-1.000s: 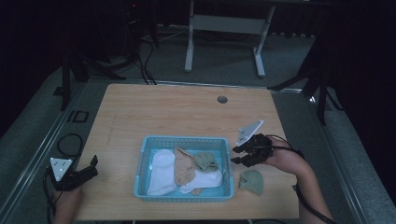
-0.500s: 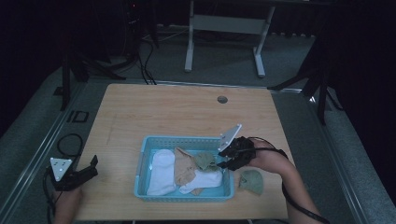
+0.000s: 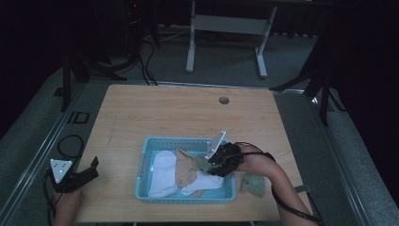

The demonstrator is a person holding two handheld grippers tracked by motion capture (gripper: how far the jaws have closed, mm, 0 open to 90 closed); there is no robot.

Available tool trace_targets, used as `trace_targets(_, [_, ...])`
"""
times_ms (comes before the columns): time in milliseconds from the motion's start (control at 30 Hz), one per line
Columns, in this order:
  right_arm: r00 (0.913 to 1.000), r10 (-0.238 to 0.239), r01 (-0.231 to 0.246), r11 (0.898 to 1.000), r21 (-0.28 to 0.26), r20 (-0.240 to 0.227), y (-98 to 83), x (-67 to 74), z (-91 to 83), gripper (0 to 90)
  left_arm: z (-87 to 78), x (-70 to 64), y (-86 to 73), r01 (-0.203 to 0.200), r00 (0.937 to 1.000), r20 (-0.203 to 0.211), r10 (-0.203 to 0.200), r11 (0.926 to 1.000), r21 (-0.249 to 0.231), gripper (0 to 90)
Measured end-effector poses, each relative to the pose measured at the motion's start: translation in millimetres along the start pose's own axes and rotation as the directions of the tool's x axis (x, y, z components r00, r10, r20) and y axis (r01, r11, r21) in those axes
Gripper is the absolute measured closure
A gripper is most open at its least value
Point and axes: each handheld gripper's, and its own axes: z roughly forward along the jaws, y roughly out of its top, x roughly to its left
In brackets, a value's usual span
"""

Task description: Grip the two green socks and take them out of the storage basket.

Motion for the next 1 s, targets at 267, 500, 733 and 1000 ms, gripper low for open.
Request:
trace_targets(267, [0.9998,-0.011,0.012,0.999,0.044,-0.013,6.1,-0.3,23.1,54.4,-0.1,0.2,-0.1,0.001,1.0,0.001,-0.001,1.0,-0.001,0.4])
trace_targets(500, [0.9998,-0.018,0.018,0.996,0.091,0.004,10.5,0.1,40.1,52.3,-0.2,0.1,-0.2,0.001,1.0,0.001,-0.001,1.0,-0.003,0.3])
trace_targets(733, [0.9999,0.006,-0.007,0.992,0.123,0.01,8.1,-2.4,49.3,54.2,-0.3,0.2,-0.2,0.0,1.0,0.002,0.0,1.0,-0.005,0.3])
trace_targets(1000, [0.9987,0.002,-0.01,0.988,0.153,0.051,8.1,-4.0,57.5,61.8,-0.5,0.3,-0.3,0.001,1.0,0.001,-0.001,1.0,-0.005,0.3])
